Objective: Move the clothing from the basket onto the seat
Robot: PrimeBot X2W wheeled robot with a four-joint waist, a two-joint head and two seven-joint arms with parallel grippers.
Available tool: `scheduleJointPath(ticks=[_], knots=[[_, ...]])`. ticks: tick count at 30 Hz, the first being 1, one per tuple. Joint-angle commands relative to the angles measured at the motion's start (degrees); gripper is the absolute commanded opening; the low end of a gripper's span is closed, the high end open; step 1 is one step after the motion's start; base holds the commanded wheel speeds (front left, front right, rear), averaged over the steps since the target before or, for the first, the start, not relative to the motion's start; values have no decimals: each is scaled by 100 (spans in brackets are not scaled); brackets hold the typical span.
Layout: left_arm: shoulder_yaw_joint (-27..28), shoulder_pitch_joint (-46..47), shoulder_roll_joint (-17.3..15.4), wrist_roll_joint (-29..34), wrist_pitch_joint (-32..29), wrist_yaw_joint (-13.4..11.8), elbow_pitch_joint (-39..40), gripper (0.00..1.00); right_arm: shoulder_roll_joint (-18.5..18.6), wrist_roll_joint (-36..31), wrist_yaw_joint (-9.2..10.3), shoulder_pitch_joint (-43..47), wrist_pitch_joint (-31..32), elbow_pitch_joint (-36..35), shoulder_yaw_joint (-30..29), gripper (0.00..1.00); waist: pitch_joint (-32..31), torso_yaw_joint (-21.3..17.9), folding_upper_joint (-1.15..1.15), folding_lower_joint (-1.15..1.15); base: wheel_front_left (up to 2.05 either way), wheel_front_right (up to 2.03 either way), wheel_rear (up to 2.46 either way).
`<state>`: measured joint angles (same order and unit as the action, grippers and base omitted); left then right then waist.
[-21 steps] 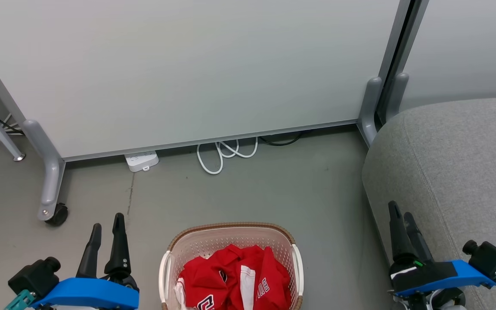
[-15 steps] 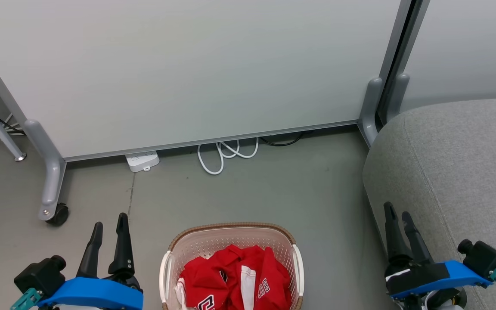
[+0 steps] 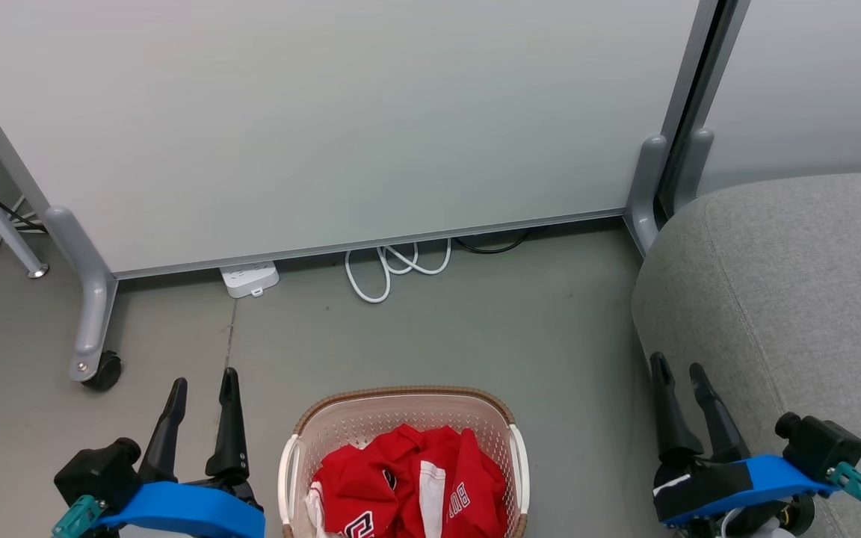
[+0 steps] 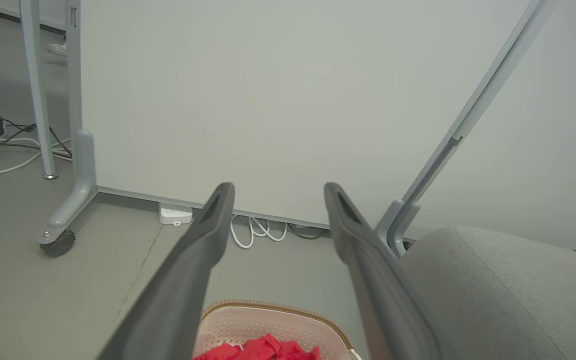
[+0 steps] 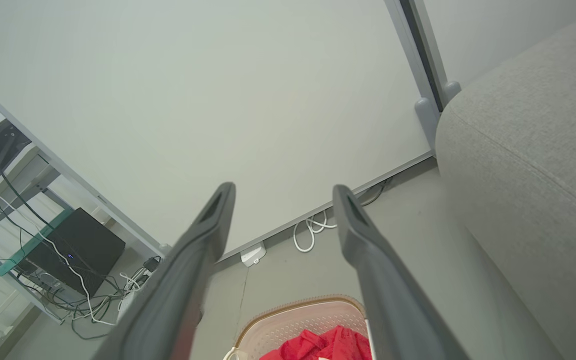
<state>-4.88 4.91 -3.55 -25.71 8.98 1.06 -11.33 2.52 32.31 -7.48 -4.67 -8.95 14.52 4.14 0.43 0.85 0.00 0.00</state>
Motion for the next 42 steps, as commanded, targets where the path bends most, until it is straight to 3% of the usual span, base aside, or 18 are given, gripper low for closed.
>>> scheduleJointPath(ticks=[1,42], knots=[[-30,144,-69,158,54,-33,48,100,35,-172,-1,-129,-60,-24,38,100,0,-1,0,0,0,0,0],[-165,186,-22,2041,546,41,-230,100,47,-2084,-1,-153,-554,246,172,100,18,49,0,0,0,0,0]])
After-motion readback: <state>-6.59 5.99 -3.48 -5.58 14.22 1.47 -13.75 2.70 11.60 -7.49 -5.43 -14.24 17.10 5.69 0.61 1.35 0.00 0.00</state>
